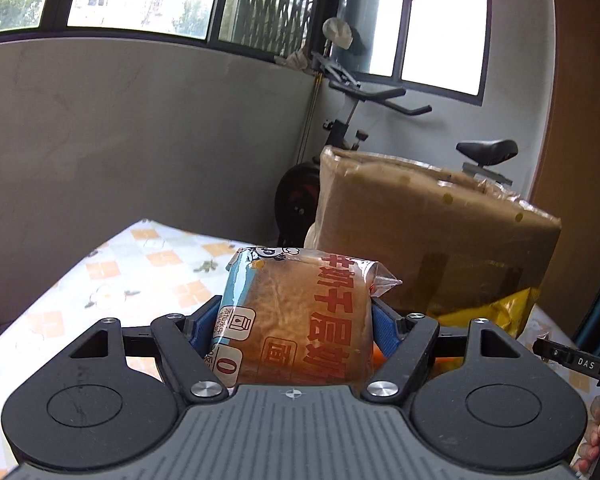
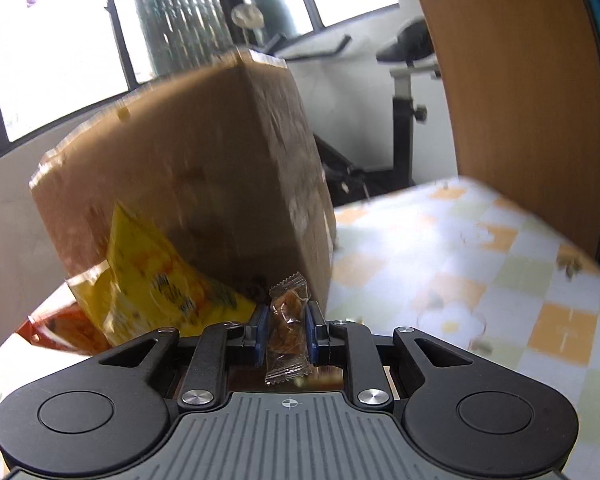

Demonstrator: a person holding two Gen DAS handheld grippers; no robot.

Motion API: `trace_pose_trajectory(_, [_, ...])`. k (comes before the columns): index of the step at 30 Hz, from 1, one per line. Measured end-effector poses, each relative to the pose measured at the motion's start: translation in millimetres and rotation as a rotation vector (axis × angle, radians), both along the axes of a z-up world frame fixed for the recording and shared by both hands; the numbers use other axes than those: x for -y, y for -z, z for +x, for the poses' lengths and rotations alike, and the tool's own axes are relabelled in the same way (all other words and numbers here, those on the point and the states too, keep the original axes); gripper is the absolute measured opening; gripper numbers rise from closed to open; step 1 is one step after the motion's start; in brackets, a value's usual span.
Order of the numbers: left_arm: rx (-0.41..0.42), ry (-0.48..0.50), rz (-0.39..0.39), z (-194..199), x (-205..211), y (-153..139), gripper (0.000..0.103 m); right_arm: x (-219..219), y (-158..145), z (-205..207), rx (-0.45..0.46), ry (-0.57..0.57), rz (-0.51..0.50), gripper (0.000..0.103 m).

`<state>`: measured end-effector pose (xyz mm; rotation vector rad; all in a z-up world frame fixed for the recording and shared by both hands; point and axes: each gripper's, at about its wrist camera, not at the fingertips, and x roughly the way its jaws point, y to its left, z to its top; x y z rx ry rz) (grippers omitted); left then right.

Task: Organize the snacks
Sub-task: 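Carry the bread pack and sachet into the box and open both tools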

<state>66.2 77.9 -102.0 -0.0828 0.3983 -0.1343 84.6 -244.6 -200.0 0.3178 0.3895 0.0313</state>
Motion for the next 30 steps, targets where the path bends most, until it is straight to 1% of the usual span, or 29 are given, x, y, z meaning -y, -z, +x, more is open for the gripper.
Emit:
trace_pose_trajectory(6, [0.101, 0.071, -0.025, 25, 21, -50, 0.077, 10, -78, 7, 0.172, -0.044, -0.060, 0.018])
trace_pose_trajectory(9, [0.161, 0.080, -0.052, 45, 35, -76, 0.077, 12, -111, 23, 0.216, -0.077, -0.093, 0.018])
trace_pose_trajectory(13, [0.161, 0.095, -0.098, 90, 62, -99, 0.077, 12, -139, 55, 0.238, -0.093, -0.098, 0.018])
trace_pose_trajectory(16, [0.138, 0.137, -0.096, 127, 88, -105, 0.077, 4, -147, 83, 0.225, -0.100, -0.117, 0.018])
trace_pose_trajectory(19, [0.071, 0.155, -0.080, 161, 106, -104, 0.077, -7, -146, 107, 0.173, -0.114, -0.114, 0.018])
trace_pose_trajectory(21, [0.031, 0.156, -0.033, 178, 118, -99, 0.077, -12, -141, 121, 0.130, -0.115, -0.100, 0.018])
trace_pose_trajectory(24, [0.013, 0.129, 0.030, 193, 127, -90, 0.078, -19, -131, 132, 0.090, -0.110, -0.080, 0.018])
trace_pose_trajectory(26, [-0.008, 0.111, 0.047, 203, 127, -86, 0.078, -23, -125, 136, 0.069, -0.109, -0.069, 0.018])
trace_pose_trajectory(29, [-0.055, 0.128, 0.059, 217, 126, -81, 0.078, -28, -117, 137, 0.047, -0.106, -0.065, 0.019])
trace_pose_trajectory(30, [-0.063, 0.124, 0.072, 219, 126, -80, 0.078, -29, -116, 137, 0.047, -0.109, -0.069, 0.021])
